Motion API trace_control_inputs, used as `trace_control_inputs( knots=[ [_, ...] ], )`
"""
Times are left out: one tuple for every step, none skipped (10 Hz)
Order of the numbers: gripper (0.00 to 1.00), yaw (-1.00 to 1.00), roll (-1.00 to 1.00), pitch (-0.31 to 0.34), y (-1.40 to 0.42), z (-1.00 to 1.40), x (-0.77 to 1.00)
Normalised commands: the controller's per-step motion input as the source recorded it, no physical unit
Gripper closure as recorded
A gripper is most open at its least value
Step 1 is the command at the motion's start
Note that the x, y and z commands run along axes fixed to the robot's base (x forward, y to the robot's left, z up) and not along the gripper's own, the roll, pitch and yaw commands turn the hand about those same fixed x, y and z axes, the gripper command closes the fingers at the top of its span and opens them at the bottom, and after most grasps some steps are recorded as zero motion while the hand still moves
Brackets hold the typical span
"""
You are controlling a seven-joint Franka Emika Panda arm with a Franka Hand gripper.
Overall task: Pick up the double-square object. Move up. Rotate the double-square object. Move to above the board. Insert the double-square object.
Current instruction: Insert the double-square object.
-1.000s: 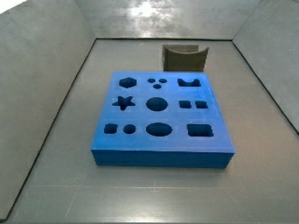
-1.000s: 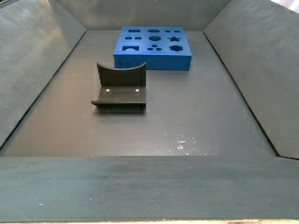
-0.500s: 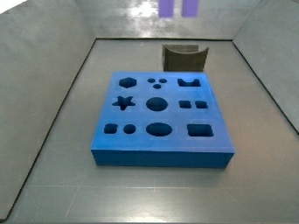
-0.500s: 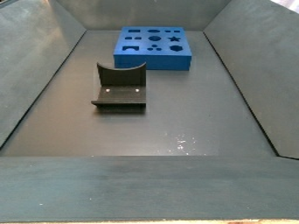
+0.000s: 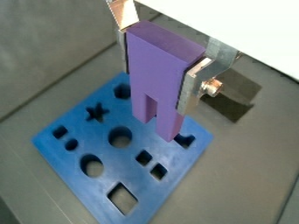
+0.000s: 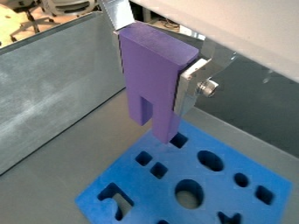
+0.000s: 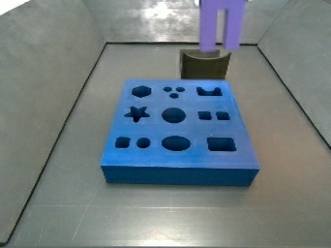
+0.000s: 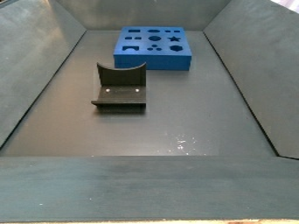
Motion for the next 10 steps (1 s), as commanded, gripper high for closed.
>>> trace_control_inputs(
  knots=[
    [1.0,0.09,0.21,0.0,-0.05,-0.53,0.34],
    [1.0,0.14,0.25,0.02,-0.09,-0.57,0.29],
    [1.0,0.19,0.24,0.134,-0.1,-0.6,0.21],
    [1.0,0.13,0.2,0.257,-0.17,-0.65,0.16],
    [1.0,0.12,0.15,0.2,-0.17,-0.67,0.13],
    [1.0,0.15,0.13,0.209,-0.18,-0.65,0.13],
    [1.0,0.19,0.14,0.226,-0.19,-0.63,0.14],
    [1.0,0.21,0.12,0.194,-0.14,-0.57,0.16],
    [1.0,0.31,0.1,0.137,-0.06,-0.51,0.07],
    [1.0,0.33,0.15,0.111,-0.06,-0.49,0.0]
  ],
)
